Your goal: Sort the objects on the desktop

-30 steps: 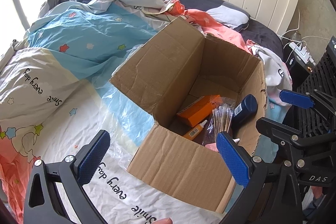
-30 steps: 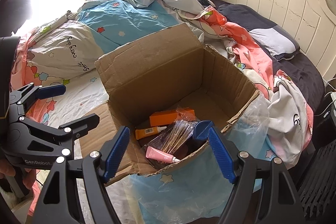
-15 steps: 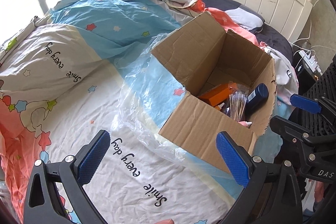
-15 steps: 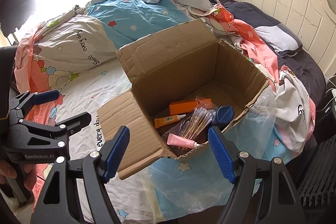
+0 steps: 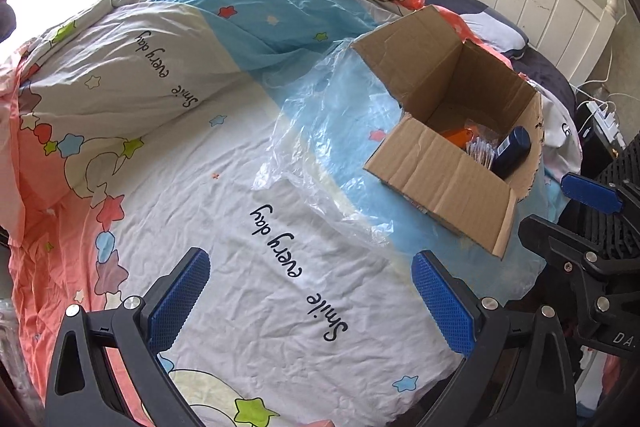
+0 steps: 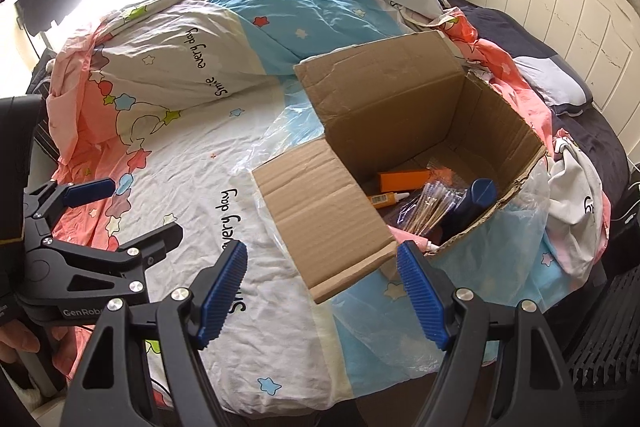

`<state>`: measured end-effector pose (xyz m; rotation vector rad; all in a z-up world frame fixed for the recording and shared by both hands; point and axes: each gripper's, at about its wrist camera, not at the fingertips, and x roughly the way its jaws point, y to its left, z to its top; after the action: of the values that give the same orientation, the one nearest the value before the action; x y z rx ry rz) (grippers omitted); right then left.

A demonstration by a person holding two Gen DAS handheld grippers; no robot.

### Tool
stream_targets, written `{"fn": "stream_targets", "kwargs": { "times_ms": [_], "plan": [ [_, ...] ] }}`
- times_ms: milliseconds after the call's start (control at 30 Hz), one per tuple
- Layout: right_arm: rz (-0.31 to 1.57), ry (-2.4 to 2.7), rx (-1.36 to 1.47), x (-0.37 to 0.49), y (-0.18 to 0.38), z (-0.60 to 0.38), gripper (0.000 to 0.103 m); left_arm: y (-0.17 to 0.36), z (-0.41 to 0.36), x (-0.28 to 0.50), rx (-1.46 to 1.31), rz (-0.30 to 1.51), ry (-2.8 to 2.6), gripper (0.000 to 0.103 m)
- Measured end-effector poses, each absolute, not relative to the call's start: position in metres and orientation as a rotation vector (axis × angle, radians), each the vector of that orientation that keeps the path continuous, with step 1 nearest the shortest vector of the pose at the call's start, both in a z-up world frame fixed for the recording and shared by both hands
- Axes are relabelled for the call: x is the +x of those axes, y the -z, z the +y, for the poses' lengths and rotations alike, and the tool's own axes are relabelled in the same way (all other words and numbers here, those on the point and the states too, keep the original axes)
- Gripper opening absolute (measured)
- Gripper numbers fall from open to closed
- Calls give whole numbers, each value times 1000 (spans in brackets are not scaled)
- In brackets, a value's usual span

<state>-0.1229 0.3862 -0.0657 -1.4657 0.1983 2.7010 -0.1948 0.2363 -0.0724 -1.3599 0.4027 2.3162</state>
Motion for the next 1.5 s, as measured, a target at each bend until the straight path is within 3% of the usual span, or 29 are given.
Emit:
{"fn": "stream_targets", "kwargs": {
  "times_ms": [800,1500],
  "plan": [
    [-67,-2813,-1629,-127,78,236,74,84,79,-156,-1519,227,-2463,103],
    [-95,-2862,-1767,-139,110,158,74,114,-20,-146,-1628,23,-2639,103]
  ]
}}
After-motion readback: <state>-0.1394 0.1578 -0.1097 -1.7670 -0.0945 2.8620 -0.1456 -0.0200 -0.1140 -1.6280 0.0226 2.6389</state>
